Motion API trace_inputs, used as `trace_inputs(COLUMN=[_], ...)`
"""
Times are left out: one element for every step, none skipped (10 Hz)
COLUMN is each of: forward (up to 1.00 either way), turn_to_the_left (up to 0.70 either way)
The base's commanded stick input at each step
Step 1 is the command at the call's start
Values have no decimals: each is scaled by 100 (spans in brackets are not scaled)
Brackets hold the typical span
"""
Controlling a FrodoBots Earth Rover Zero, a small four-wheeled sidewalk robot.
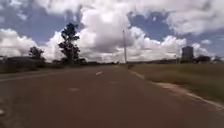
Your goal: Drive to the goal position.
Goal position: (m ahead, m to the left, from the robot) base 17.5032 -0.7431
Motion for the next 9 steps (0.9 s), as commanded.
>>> trace_inputs(forward=[100, 100, 100, 100, 100, 100, 100, 100, 100], turn_to_the_left=[0, 0, 0, 0, 0, 0, 0, 0, 0])
